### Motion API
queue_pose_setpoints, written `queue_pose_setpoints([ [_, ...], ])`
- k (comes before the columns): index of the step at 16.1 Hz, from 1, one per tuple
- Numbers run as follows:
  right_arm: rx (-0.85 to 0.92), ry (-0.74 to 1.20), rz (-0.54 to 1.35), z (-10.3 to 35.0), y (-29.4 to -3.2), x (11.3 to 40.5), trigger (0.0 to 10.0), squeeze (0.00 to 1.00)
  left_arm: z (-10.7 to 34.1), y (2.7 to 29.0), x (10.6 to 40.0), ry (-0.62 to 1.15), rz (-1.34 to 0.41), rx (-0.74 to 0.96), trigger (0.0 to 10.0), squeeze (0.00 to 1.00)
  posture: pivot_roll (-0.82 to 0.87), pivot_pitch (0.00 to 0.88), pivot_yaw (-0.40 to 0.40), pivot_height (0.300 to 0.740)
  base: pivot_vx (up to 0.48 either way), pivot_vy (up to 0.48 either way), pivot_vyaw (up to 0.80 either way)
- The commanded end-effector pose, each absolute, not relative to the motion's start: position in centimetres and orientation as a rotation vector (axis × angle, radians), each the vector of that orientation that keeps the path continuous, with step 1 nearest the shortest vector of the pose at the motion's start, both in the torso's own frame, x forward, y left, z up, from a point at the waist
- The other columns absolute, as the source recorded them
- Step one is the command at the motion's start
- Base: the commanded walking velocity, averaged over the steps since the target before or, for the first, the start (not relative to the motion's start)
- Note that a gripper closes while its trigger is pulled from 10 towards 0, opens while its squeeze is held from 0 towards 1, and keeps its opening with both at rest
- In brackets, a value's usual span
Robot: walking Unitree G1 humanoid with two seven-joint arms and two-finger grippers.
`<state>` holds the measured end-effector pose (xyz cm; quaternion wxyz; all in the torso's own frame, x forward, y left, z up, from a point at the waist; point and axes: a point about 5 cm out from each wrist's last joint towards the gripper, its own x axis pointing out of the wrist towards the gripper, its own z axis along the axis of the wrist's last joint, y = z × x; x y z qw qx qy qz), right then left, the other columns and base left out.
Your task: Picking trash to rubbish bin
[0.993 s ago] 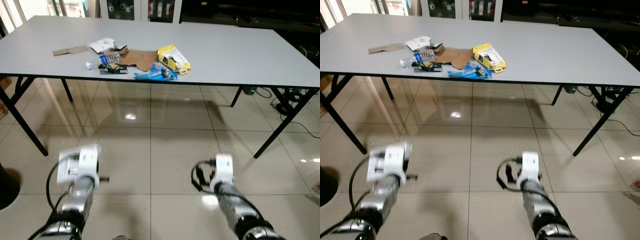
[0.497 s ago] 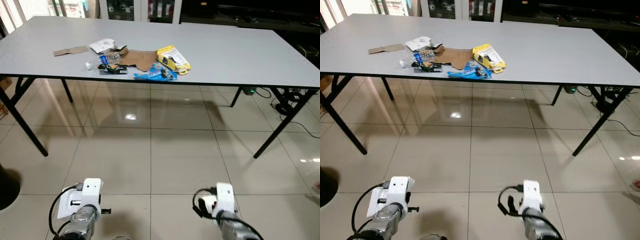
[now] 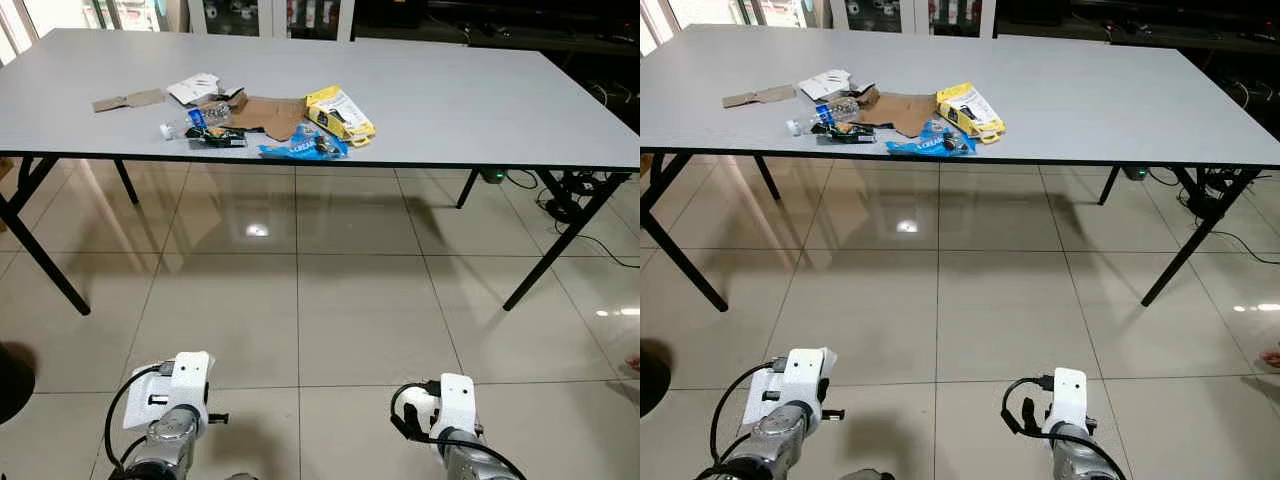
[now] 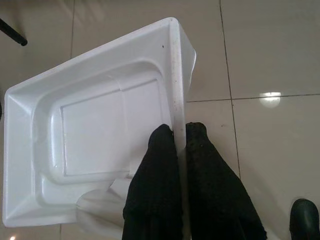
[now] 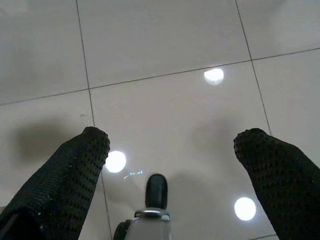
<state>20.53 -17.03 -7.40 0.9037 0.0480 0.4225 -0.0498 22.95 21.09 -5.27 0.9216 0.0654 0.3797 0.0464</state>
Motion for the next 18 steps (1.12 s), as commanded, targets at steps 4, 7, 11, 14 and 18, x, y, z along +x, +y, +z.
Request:
queue_pose_setpoints([
  [4,0.022,0.906,-0.067,-7.9,-16.8,19.7,10.0,0.0,-5.3,20.8,23.0,0.767,0.096,0.134,10.0,0.0,-0.02,0.029,-0.046,0.74,0.0,0.0,0.8],
  [7,-0.004,0.925,-0.038,-8.2,-16.5,19.2,10.0,0.0,-5.3,20.7,22.9,0.767,0.09,0.145,10.0,0.0,-0.01,0.023,-0.046,0.74,0.0,0.0,0.8],
  [11,-0.006,0.925,-0.014,-8.2,-16.0,19.1,10.0,0.0,-5.5,20.4,22.7,0.78,0.088,0.156,10.0,0.0,-0.01,0.018,-0.047,0.74,0.0,0.0,0.8],
  [14,-0.007,0.929,-0.01,-8.3,-16.0,19.1,10.0,0.0,-5.6,20.4,22.7,0.783,0.089,0.158,10.0,0.0,-0.01,0.015,-0.048,0.74,0.299,0.0,0.8],
  [18,-0.007,0.927,-0.005,-8.2,-16.0,19.1,10.0,0.0,-5.5,20.3,22.8,0.778,0.09,0.152,10.0,0.0,-0.01,0.022,-0.05,0.74,0.164,0.0,0.8],
])
